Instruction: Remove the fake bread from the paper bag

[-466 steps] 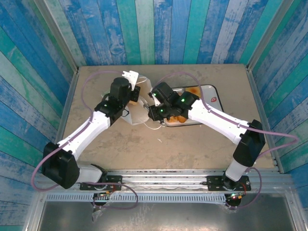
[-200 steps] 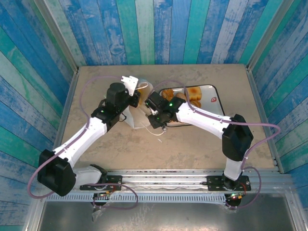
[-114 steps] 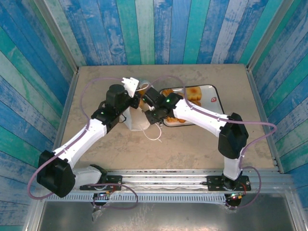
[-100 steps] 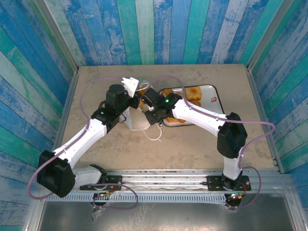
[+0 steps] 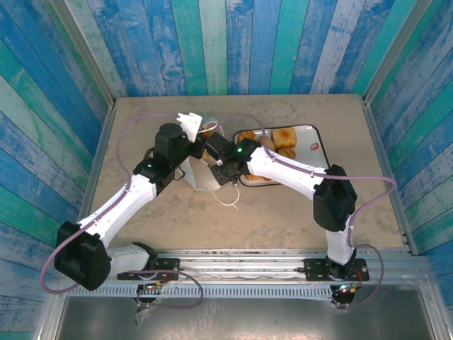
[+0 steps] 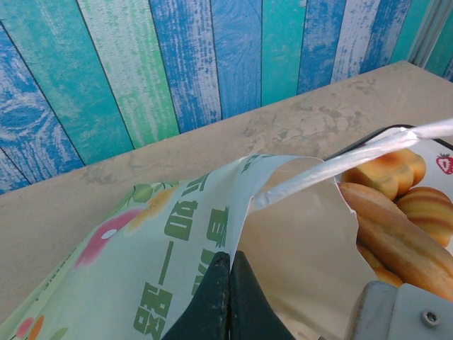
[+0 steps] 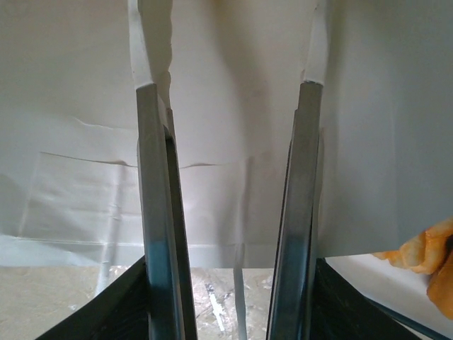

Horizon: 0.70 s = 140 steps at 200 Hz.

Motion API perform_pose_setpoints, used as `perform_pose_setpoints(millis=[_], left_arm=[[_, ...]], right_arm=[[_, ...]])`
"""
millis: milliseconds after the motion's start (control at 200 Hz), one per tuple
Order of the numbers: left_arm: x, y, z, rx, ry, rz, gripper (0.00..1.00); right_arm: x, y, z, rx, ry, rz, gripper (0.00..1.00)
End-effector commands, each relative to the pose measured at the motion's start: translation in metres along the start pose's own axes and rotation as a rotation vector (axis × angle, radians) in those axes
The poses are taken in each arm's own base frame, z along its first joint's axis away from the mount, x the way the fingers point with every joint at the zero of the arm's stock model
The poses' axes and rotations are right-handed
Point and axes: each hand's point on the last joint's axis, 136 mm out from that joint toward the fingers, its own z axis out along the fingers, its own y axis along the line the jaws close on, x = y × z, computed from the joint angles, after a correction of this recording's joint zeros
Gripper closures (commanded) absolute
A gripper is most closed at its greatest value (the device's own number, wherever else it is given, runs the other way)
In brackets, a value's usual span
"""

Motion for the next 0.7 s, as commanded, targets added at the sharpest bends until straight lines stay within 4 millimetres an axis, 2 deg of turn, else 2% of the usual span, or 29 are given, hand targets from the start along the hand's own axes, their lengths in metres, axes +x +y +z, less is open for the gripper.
perform_pose_setpoints(millis=[0, 165, 305, 496, 696], left_arm=[[-0.034, -0.008, -0.005, 0.036, -0.098, -0.005, 1.00], [-0.034, -0.009, -0.004, 0.044, -0.100, -0.010, 1.00], [-0.034, -0.006, -0.002, 0.028, -0.100, -0.018, 1.00], [-0.039, -0.003, -0.004, 0.010, -0.105, -0.026, 1.00], [-0.044, -0.003, -0.010, 0.010, -0.124, -0.027, 1.00]], right_arm=[[-0.010, -0.002, 0.003, 0.053, -0.016, 0.003, 0.50], [-0.013, 0.003, 0.007, 0.045, -0.014, -0.010, 0.49], [-0.014, 0.012, 0.003, 0.025, -0.029, -0.048, 0.50], [0.000, 0.003, -0.006, 0.046, -0.041, -0.024, 0.51], [0.009, 0.001, -0.005, 0.044, -0.024, 0.013, 0.51]])
